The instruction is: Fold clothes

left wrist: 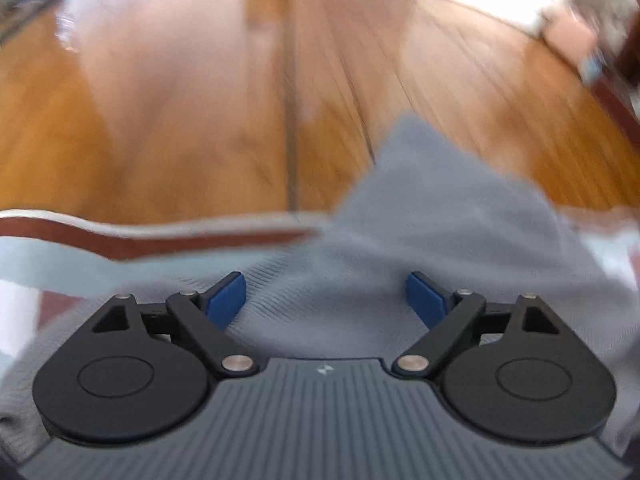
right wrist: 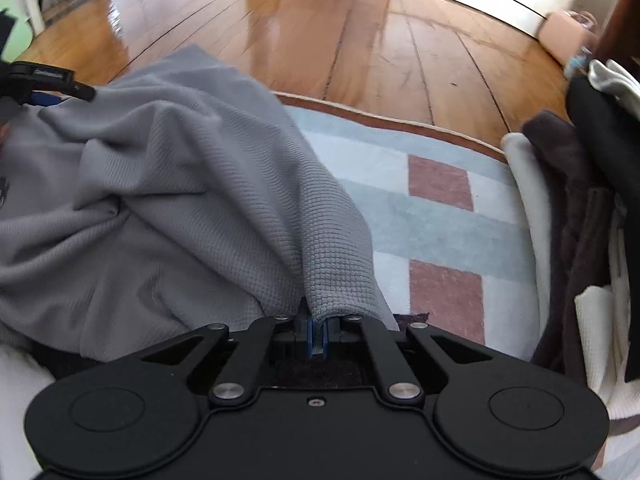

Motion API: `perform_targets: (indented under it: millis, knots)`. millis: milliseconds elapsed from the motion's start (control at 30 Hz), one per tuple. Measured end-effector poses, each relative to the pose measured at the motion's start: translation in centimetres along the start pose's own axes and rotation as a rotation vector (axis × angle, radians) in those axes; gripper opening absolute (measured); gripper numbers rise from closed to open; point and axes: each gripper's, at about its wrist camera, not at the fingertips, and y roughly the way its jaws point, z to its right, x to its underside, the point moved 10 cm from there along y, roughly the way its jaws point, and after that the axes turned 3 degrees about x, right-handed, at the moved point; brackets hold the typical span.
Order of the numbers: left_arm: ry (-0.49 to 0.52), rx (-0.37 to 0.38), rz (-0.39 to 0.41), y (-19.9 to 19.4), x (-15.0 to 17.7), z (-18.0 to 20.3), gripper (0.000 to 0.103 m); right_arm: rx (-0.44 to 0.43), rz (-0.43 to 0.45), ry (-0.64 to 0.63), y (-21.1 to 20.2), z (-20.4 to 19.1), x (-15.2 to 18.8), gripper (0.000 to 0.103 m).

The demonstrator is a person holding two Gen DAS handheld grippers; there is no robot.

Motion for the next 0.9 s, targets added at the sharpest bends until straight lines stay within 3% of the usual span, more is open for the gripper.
perform_targets:
  millis: [33, 67, 100, 200, 300, 433, 533, 600, 633, 700, 767, 833, 900]
  knots:
    - [0.044, -0.028, 0.0, 0.0, 0.3, 0.3, 0.063, 0.0, 0.01, 0.015, 0.0, 0.1, 0.0, 0.006]
    - [0.103, -0.039, 0.013, -0.6, 0.2, 1.1, 0.021, 0.0, 0.02, 0.03, 0.0, 0.3, 0.0, 0.006]
    - [0.163, -0.049, 0.027, -1.2, 0.2, 1.8, 0.005, 0.002, 0.031, 0.046, 0.0, 0.5, -0.1, 0.006]
    - [0.148, 0.08, 0.084, -4.2, -0.1, 3.9, 0.005, 0.113, 0.09, 0.038, 0.1, 1.3, -1.7, 0.006]
    - [0.184, 0.236, 0.069, -7.1, 1.2, 6.8, 0.005, 0.17, 0.179, 0.069, -1.3, 2.5, -4.8, 0.006]
    - [0.405, 0.402, -0.018, -8.7, 5.3, 12.0, 0.005, 0.155, 0.254, 0.126, -3.0, 3.7, -6.6, 0.006]
    - [0.494, 0.406, -0.112, -7.6, 7.7, 13.7, 0.008, 0.167, 0.23, 0.088, -2.3, 3.6, -5.6, 0.006]
    - [0.52, 0.353, -0.105, -7.0, 7.6, 13.3, 0.013, 0.169, 0.205, 0.079, -1.9, 3.4, -4.4, 0.006]
    - [0.511, 0.349, -0.089, -7.7, 7.5, 13.3, 0.015, 0.169, 0.193, 0.078, -1.7, 3.2, -3.8, 0.006]
    - [0.439, 0.388, -0.035, -8.8, 6.0, 12.7, 0.031, 0.175, 0.176, 0.062, -1.4, 2.9, -2.9, 0.006]
    - [0.303, 0.457, 0.038, -10.1, 3.9, 11.7, 0.044, 0.181, 0.168, 0.034, -1.1, 2.7, -2.5, 0.005]
    - [0.175, 0.478, 0.099, -10.9, 1.9, 10.2, 0.05, 0.181, 0.167, 0.016, -1.1, 2.7, -2.5, 0.005]
    - [0.094, 0.408, 0.147, -11.1, 0.3, 8.3, 0.07, 0.168, 0.163, 0.029, -1.4, 2.8, -2.5, 0.005]
